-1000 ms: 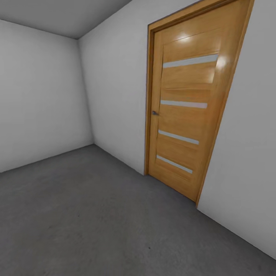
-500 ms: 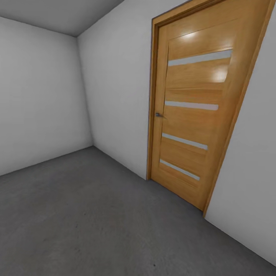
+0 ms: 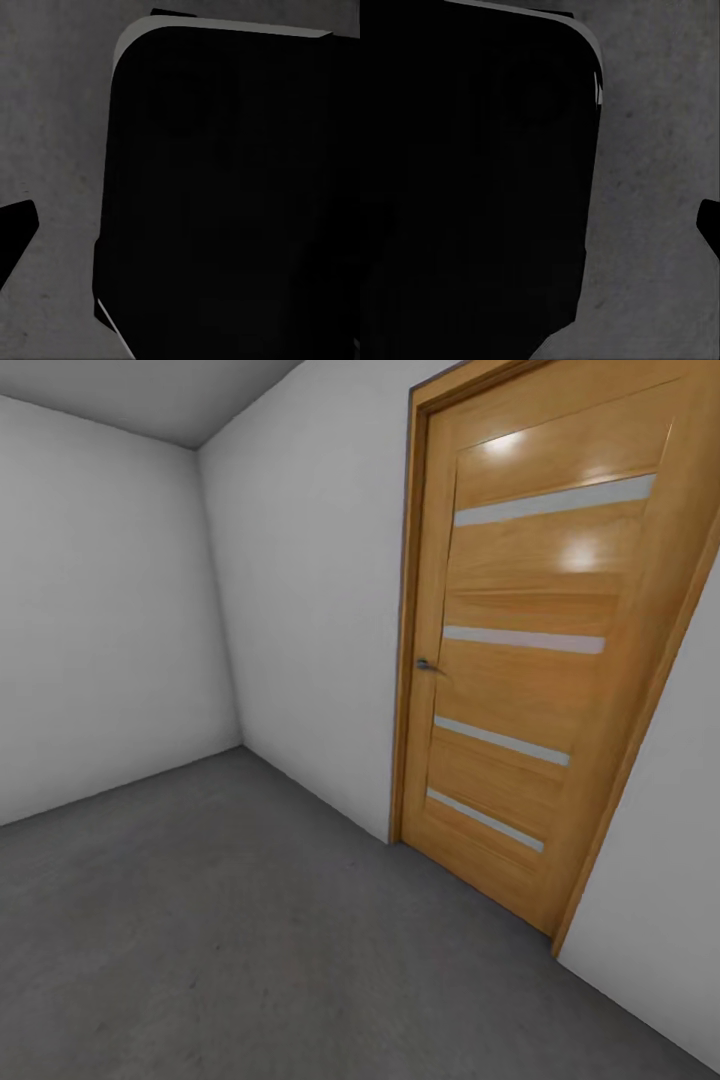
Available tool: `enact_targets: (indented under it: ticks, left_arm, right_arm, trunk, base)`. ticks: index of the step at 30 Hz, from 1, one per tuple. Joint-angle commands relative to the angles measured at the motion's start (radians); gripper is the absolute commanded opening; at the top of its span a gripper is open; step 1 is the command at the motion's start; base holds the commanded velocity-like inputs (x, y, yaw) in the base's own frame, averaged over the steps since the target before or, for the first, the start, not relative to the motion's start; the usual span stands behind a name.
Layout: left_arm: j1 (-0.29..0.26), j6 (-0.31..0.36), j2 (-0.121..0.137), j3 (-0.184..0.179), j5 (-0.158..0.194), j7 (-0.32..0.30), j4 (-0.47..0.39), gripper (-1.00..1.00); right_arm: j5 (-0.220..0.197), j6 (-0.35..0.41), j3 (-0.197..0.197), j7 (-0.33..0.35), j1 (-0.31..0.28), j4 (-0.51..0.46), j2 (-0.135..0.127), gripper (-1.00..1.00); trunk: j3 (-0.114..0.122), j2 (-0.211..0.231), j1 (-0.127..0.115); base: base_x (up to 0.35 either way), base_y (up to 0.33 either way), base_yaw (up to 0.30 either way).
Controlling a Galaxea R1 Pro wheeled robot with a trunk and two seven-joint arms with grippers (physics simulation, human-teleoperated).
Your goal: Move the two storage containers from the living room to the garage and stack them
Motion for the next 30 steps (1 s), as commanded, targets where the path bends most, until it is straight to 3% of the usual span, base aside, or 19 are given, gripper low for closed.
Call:
enact_targets:
  ticks: [1, 30]
  left_arm:
    - [0.0, -0.002, -0.001, 0.0, 0.008, 0.0, -0.001, 1.0]
    - [0.0, -0.002, 0.0, 0.0, 0.008, 0.0, -0.001, 1.0]
  right_arm:
    - [0.008, -0.005, -0.001, -0.002, 0.0, 0.002, 0.0, 1.0]
    - [0.018, -0.003, 0.008, -0.002, 0.0, 0.002, -0.001, 1.0]
  trunk:
    - [-0.001, 0.0, 0.001]
    - [-0.001, 0.0, 0.001]
  base:
    - [0.331, 0.089, 0.0]
    - [0.331, 0.079, 0.0]
